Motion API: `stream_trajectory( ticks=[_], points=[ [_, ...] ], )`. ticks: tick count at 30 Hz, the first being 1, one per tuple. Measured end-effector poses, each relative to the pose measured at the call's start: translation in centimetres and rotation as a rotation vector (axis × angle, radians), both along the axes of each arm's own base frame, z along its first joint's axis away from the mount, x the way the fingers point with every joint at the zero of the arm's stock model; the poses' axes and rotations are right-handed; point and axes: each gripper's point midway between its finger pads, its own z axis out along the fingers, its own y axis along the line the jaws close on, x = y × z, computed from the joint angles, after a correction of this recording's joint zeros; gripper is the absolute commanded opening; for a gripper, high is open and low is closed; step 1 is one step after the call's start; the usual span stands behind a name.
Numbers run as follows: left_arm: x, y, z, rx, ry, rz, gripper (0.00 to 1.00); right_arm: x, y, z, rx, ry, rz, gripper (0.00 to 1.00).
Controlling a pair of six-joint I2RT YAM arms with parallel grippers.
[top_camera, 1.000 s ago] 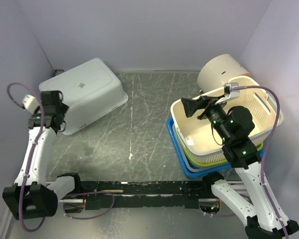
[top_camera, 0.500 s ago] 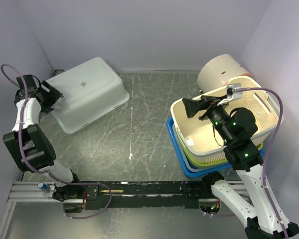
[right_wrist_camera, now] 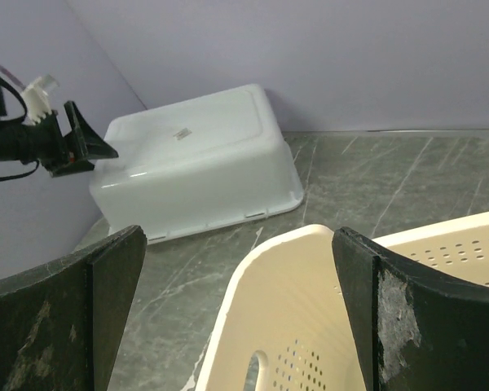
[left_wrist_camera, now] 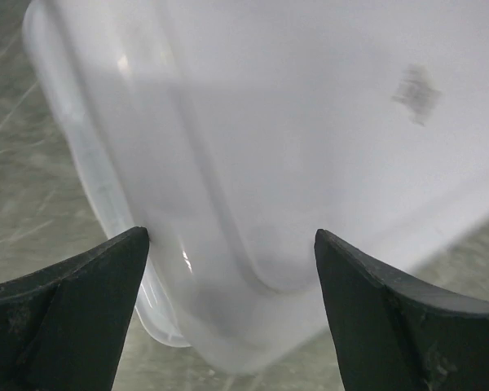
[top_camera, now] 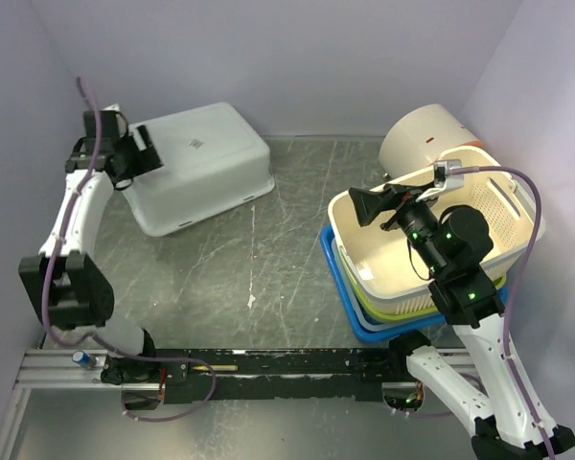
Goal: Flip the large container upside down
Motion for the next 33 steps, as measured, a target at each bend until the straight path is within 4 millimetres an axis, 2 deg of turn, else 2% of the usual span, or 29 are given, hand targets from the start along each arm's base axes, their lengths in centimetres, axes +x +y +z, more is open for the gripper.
stream_trajectory(
  ticks=[4,6,8,13,15,17,19,21,23,24,26,29,31,33],
  points=[
    [-2.3,-6.8,6.1,0.060,-0.130,-0.131,0.93,-0.1,0.1,0.3,0.011,-0.006,0.005,1.00],
    [-3.9,-8.9,7.1,0.063,-0.161,-0.177,0.94,0.0,0.2,0.2,0.016,-0.008,0.009,1.00],
    [-5.2,-9.7,5.9,0.069,-0.138,-0.194,0.93,0.1,0.4,-0.1,0.018,-0.001,0.016,1.00],
    [-8.6,-10.7,-2.3,0.090,0.083,-0.231,0.93,0.1,0.6,-0.7,0.024,0.018,0.025,1.00],
    [-9.5,-12.1,-3.4,0.100,0.117,-0.267,0.94,0.0,0.5,-0.8,0.026,0.018,0.024,1.00],
    [-10.5,-15.5,-3.2,0.111,0.105,-0.344,0.94,-0.2,0.5,-0.8,0.030,0.014,0.024,1.00],
    [-12.3,-20.4,-2.9,0.118,0.083,-0.465,0.94,-0.4,0.4,-0.7,0.036,0.012,0.023,1.00],
    [-15.0,-25.4,-2.8,0.120,0.066,-0.588,0.94,-0.6,0.4,-0.7,0.044,0.011,0.024,1.00],
    [-17.3,-28.8,-3.4,0.115,0.065,-0.677,0.94,-0.6,0.4,-0.7,0.048,0.012,0.025,1.00],
    [-17.9,-29.6,-3.8,0.116,0.075,-0.695,0.94,-0.6,0.4,-0.7,0.050,0.013,0.025,1.00],
    [-18.0,-30.3,-5.6,0.142,0.107,-0.688,0.94,-0.6,0.4,-0.8,0.052,0.017,0.026,1.00],
    [-16.6,-29.3,-8.5,0.216,0.152,-0.624,0.94,-0.6,0.5,-0.8,0.054,0.021,0.030,1.00],
    [-15.4,-27.5,-10.2,0.248,0.186,-0.575,0.94,-0.6,0.5,-0.8,0.055,0.021,0.030,1.00],
    [-13.6,-24.3,-10.9,0.254,0.208,-0.491,0.94,-0.8,0.4,-0.8,0.055,0.021,0.030,1.00]
  ],
)
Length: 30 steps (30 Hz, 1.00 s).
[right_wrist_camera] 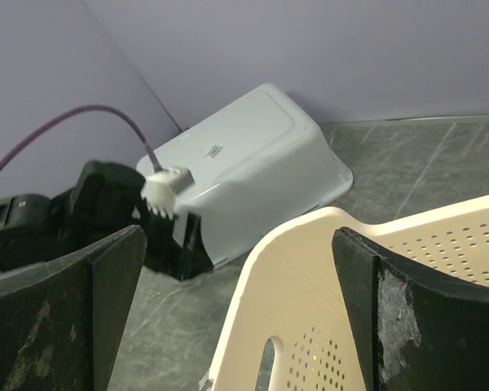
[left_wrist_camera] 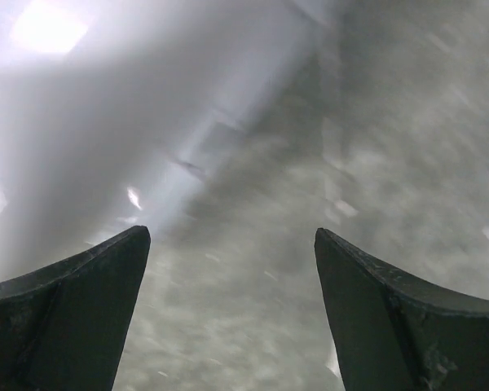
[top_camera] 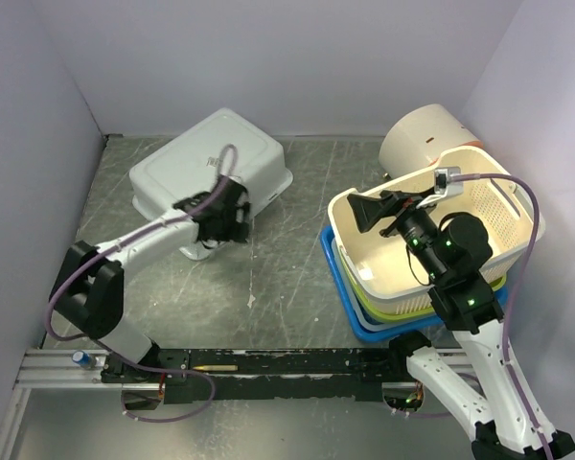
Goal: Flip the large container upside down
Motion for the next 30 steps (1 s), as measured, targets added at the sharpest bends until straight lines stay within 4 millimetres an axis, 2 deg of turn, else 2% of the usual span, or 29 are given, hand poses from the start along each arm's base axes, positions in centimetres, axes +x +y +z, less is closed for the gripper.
stream_trajectory(
  ticks=[3,4,6,8,9,11,14,16,18,21,23,24,27,30],
  points=[
    [3.6,6.8,0.5,-0.007,-0.023,0.194,0.94,-0.5,-0.3,0.1,0.002,-0.005,-0.006,1.00],
    [4.6,9.8,0.9,-0.011,-0.037,0.281,0.93,-0.7,-0.5,0.2,0.003,-0.007,-0.010,1.00],
    [6.0,15.4,1.9,-0.006,-0.065,0.437,0.94,-1.1,-0.7,0.5,0.005,-0.018,-0.015,1.00],
    [6.8,19.7,3.0,0.012,-0.099,0.561,0.94,-1.2,-0.9,0.6,0.006,-0.024,-0.019,1.00],
    [7.1,21.0,3.9,0.023,-0.116,0.599,0.94,-1.2,-0.9,0.6,0.004,-0.023,-0.021,1.00],
    [7.8,21.2,5.4,0.019,-0.147,0.617,0.94,-1.1,-0.9,0.3,-0.002,-0.011,-0.024,1.00],
    [8.8,19.8,8.1,-0.024,-0.213,0.596,0.93,-0.7,-1.1,-0.2,-0.018,0.030,-0.040,1.00],
    [8.4,18.0,9.7,-0.044,-0.254,0.553,0.94,-0.1,-1.3,-0.1,-0.033,0.067,-0.067,1.00],
    [7.7,13.9,11.9,-0.080,-0.310,0.451,0.94,0.6,-1.7,0.5,-0.054,0.102,-0.100,1.00],
    [5.8,5.8,15.0,-0.174,-0.355,0.238,0.94,2.1,-2.1,1.2,-0.127,0.178,-0.147,1.00],
    [4.6,1.3,16.2,-0.227,-0.358,0.126,0.93,3.1,-2.0,1.2,-0.185,0.217,-0.146,1.00],
    [4.1,-0.4,16.4,-0.246,-0.352,0.090,0.93,3.5,-1.7,0.8,-0.218,0.244,-0.133,1.00],
    [3.2,-3.2,15.1,-0.267,-0.304,0.045,0.93,3.8,-0.9,-0.9,-0.305,0.334,-0.077,1.00],
    [2.9,-3.5,12.8,-0.243,-0.237,0.065,0.94,3.1,-0.7,-2.4,-0.362,0.426,-0.039,1.00]
  ],
)
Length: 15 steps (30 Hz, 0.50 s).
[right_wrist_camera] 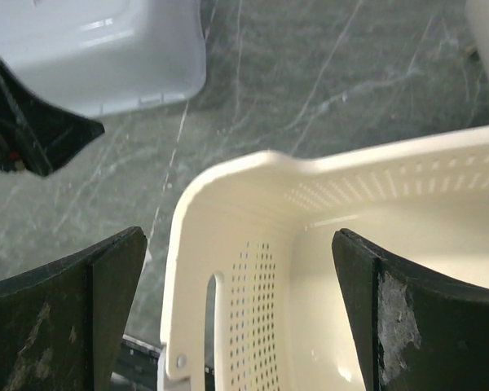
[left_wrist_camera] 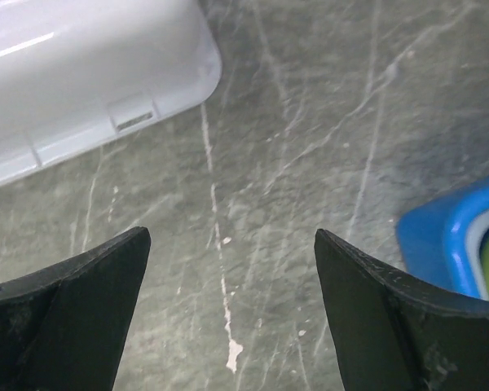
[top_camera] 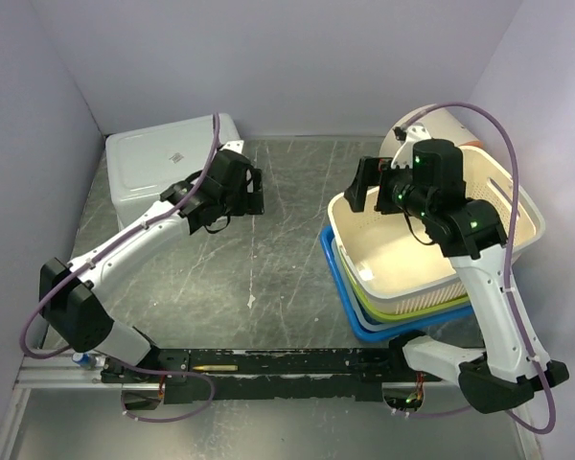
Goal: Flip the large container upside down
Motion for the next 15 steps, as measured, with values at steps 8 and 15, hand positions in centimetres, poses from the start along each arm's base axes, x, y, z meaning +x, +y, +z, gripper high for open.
stream_trajectory(
  ticks=[8,15],
  points=[
    [-1.6,0.9,-1.0,0.011,0.090,-0.030,0.94,-4.3,-0.6,-2.5,-0.098,0.167,0.075,1.00],
    [0.6,-2.1,1.6,-0.048,0.031,-0.070,0.94,-4.5,-0.6,-2.9,-0.122,0.180,0.081,1.00]
  ],
)
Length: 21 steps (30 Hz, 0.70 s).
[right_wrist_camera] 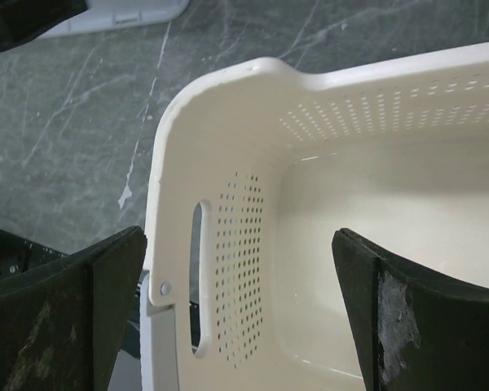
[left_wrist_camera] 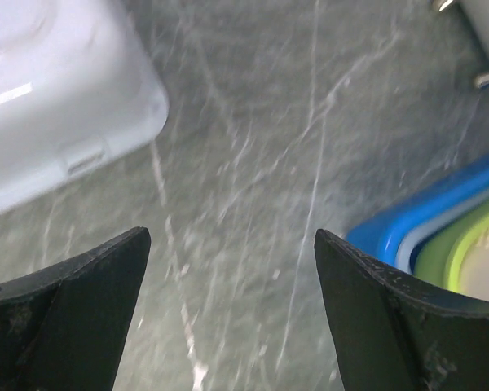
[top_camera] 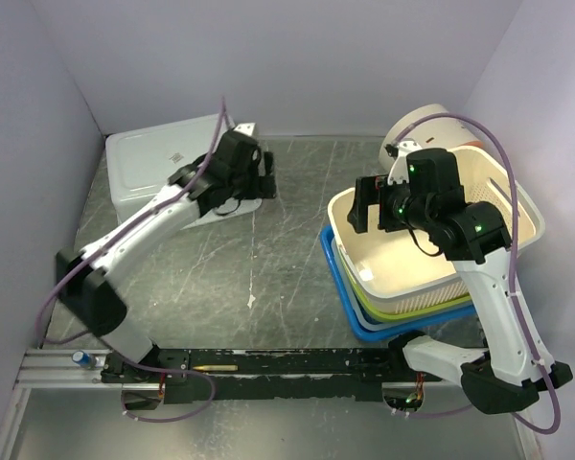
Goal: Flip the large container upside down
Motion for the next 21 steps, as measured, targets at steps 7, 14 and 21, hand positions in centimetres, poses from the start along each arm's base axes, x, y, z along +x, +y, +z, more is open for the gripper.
stream_trajectory(
  ticks=[7,14,21],
  points=[
    [9.3,-7.9,-3.8,-0.014,-0.041,-0.036,0.94,1.6,-0.4,1.3,0.021,-0.070,-0.081,1.00],
    [14.7,-10.1,-11.7,0.066,-0.031,-0.033,0.94,1.0,-0.8,2.9,0.080,-0.140,-0.109,1.00],
    [14.7,-2.8,-17.0,0.206,0.050,0.057,0.93,0.6,-1.2,2.7,0.088,-0.142,-0.131,1.00]
  ],
)
